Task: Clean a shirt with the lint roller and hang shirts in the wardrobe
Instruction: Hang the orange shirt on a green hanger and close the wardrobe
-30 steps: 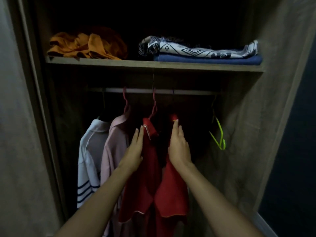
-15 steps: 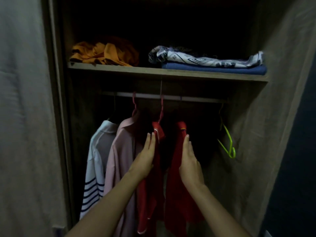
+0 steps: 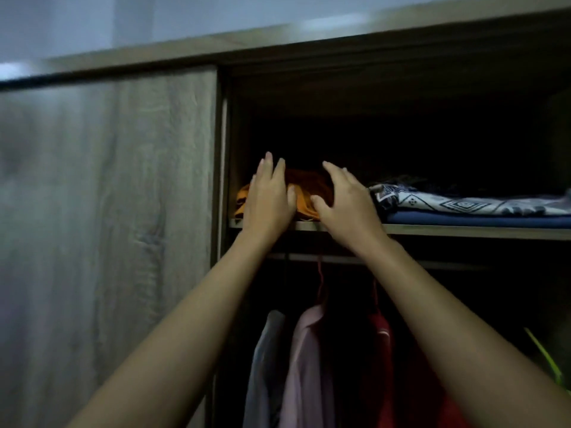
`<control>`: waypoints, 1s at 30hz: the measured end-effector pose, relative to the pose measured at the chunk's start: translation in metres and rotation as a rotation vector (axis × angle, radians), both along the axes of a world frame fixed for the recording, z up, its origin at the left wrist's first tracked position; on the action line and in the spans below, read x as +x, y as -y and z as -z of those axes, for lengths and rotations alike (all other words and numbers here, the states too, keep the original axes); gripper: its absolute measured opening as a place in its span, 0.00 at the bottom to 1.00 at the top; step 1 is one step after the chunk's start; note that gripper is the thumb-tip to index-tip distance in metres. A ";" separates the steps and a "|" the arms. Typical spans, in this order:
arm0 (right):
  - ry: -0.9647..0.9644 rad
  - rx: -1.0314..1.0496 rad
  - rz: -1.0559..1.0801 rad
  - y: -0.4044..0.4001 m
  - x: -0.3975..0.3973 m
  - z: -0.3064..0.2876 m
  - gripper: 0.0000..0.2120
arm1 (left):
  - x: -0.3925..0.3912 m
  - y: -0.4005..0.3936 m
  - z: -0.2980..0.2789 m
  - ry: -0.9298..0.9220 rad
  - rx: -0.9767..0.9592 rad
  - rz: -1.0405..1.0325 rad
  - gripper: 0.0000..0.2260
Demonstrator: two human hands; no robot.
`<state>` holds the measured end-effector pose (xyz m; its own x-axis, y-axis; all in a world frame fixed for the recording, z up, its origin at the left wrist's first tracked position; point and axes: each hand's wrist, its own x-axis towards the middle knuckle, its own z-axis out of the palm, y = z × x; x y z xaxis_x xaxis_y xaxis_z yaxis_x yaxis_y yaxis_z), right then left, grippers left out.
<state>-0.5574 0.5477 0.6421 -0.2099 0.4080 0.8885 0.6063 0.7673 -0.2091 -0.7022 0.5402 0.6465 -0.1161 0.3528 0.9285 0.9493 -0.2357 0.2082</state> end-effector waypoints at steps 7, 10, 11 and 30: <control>0.285 -0.497 -0.050 -0.061 -0.032 -0.031 0.36 | -0.029 -0.034 -0.011 0.148 -0.562 -0.055 0.39; 0.326 -0.505 -0.002 -0.058 -0.031 -0.031 0.32 | -0.028 -0.034 -0.014 0.123 -0.527 -0.079 0.28; 0.337 -0.479 0.039 -0.058 -0.032 -0.031 0.26 | -0.028 -0.034 -0.013 0.107 -0.483 -0.088 0.22; 0.157 -0.354 -0.149 0.063 0.031 0.042 0.16 | -0.012 0.081 0.048 -0.135 -0.311 0.416 0.17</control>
